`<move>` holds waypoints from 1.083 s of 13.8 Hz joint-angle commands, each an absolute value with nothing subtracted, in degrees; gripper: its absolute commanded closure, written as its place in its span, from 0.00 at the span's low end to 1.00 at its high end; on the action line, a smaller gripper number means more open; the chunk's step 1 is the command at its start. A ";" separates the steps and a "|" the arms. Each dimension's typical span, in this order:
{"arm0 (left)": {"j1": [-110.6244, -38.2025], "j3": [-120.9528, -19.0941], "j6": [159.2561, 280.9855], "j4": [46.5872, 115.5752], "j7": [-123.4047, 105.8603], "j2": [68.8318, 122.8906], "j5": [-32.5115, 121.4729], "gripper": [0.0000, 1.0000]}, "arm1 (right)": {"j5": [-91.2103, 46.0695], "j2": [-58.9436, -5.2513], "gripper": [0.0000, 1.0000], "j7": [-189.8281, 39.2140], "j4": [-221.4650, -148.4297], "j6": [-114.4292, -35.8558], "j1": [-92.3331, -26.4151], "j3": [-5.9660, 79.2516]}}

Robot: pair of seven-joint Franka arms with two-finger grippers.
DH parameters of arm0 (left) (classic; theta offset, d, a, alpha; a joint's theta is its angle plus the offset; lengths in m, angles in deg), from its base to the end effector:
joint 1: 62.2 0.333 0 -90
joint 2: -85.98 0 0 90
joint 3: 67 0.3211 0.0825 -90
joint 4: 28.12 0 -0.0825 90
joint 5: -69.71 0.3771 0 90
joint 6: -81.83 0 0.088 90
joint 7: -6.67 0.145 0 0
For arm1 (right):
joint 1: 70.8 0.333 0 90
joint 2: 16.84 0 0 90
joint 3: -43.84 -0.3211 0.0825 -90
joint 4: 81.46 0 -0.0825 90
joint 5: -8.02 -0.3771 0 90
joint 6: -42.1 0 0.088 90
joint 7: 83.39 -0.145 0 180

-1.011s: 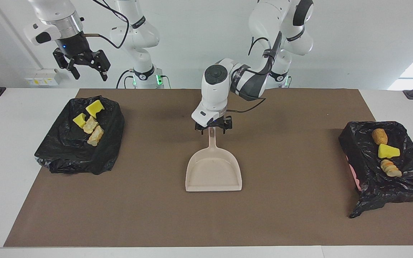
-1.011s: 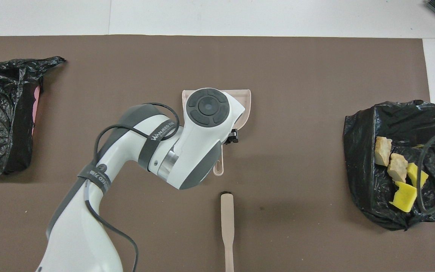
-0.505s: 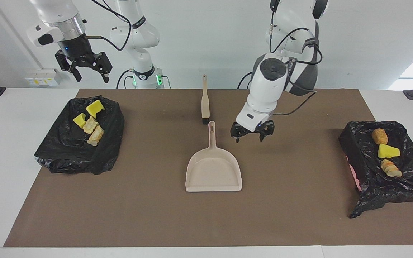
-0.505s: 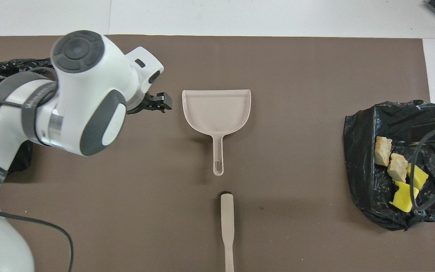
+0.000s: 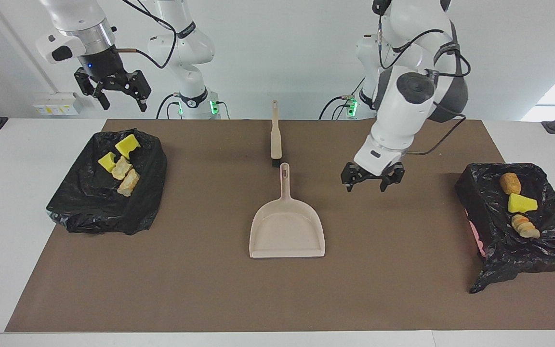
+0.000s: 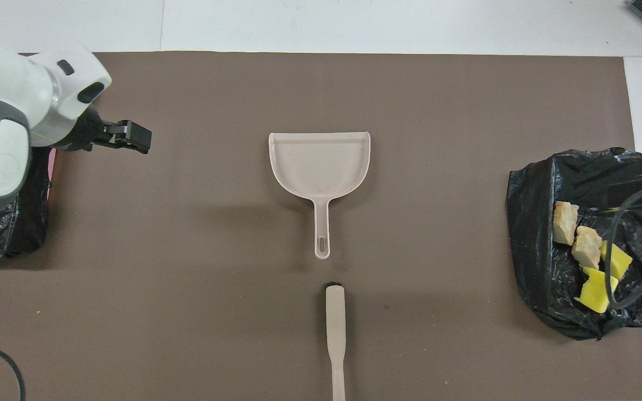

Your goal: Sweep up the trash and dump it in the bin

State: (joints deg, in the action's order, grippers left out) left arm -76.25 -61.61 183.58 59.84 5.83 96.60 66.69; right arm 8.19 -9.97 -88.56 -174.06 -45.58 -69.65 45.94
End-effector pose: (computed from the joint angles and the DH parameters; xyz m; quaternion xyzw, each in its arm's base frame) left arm 0.6125 -0.1042 0.5193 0.9974 -0.0646 0.0265 0.0196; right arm 0.5062 -0.0100 0.6300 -0.9984 0.0534 -0.0169 0.0013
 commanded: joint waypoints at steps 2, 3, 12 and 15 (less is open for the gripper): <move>-70.73 -62.16 178.61 61.27 12.46 91.53 66.80 0.00 | 8.37 -9.46 0.00 -89.72 -175.15 -46.84 -70.09 45.60; -69.50 -62.16 177.37 61.53 13.08 90.38 66.80 0.00 | 8.37 -9.46 0.00 -89.72 -175.15 -46.84 -70.01 45.60; -68.00 -62.34 168.83 63.97 16.24 81.68 67.51 0.00 | 8.72 -9.20 0.00 -86.05 -175.76 -47.46 -70.01 45.60; -67.91 -62.34 168.84 64.17 16.25 81.67 67.60 0.00 | 8.72 -9.11 0.00 -84.97 -175.94 -47.46 -70.10 45.69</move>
